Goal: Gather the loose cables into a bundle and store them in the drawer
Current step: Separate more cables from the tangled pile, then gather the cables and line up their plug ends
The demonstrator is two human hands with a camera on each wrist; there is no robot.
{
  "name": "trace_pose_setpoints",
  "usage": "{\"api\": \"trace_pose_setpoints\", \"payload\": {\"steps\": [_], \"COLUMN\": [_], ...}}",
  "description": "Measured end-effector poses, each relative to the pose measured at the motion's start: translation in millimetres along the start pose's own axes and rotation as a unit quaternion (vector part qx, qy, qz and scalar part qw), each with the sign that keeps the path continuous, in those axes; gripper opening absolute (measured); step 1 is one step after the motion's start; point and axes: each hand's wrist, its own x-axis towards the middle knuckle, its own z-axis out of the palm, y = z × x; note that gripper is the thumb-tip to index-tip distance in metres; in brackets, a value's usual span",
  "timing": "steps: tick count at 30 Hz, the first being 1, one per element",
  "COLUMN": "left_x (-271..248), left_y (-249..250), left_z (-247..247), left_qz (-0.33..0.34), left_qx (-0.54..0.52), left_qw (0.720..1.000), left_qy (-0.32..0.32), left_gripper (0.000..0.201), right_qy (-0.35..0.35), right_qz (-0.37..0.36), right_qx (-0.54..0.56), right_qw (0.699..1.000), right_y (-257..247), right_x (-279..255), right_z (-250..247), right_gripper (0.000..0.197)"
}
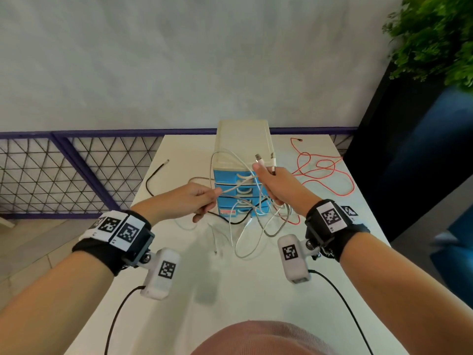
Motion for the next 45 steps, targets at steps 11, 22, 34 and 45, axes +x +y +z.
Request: {"api": "trace_pose_setpoints", "payload": {"steps": [11, 22, 34, 45], "left_x": [-2.7, -21.4, -8.4, 8.4], "left_y": [-34.0, -53.7, 51.6, 65.5], "left_z": [18.4, -17.9, -15.9, -4.5], "left_qz": [-0.042, -0.094, 0.061, 0.115], "left_qx": [0.078, 0.221, 0.318, 0.083], "left_qw": [0.993, 0.967, 0.933, 0.966], "left_qy": [-0.078, 0.079, 0.156, 0.215], "left_gripper": [0.042, 0.03, 0.009, 0.067], "right_qy": [0.123, 0.191, -0.095, -0.113], "right_qz": [0.06, 0.054, -0.032, -0.046], "right_qx": [0.143, 0.055, 0.207, 0.218], "right_qw": [0.98, 0.979, 0.973, 0.968], "right_y": [14.9, 20.8, -24.4, -37.3], "right_x": [3.8, 6.9, -11.5, -25.5], "right_z": [-14.3, -48.1, 8.1, 23.9], "right_gripper": [0.04, 0.041, 0.035, 0.04]}}
